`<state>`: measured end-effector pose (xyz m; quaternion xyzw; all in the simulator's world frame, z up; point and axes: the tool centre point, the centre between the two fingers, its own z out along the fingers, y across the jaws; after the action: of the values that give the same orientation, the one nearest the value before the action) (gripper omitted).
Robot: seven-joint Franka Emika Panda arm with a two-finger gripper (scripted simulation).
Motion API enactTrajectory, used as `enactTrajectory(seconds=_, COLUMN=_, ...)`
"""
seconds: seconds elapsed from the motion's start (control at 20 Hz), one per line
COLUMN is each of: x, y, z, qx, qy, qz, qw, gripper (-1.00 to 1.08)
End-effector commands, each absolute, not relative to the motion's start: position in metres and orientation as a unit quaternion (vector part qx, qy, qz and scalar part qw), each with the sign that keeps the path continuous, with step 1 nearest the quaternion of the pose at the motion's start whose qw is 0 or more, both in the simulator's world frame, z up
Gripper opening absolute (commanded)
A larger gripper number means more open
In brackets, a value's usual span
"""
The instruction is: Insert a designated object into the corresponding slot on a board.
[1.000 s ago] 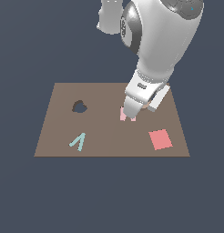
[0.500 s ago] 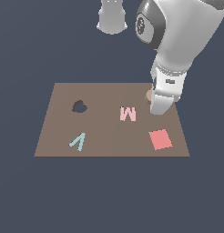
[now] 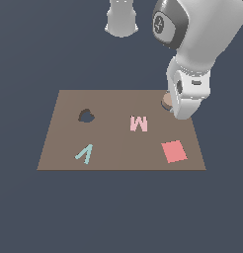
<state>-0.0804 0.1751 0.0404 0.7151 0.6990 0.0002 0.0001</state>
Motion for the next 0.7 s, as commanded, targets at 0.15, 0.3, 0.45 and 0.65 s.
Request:
enactTrajectory(seconds=0.15, x=-0.082, y=0.176, z=0.04, qx=0.709, qy=0.705, qz=0.0, qw=0.0, gripper=-1.0)
enactTrajectory(seconds=0.3, x=-0.082, y=0.176, z=0.037, qx=0.708, qy=0.706, qz=0.0, qw=0.0, gripper=-1.0)
enactTrajectory(seconds=0.45, x=-0.083, y=0.176, z=0.031, qx=0.707, qy=0.707, qz=0.0, qw=0.0, gripper=-1.0)
enactTrajectory(seconds=0.65, x=-0.083, y=0.176, z=0.031, qx=0.707, qy=0.708, qz=0.0, qw=0.0, gripper=1.0)
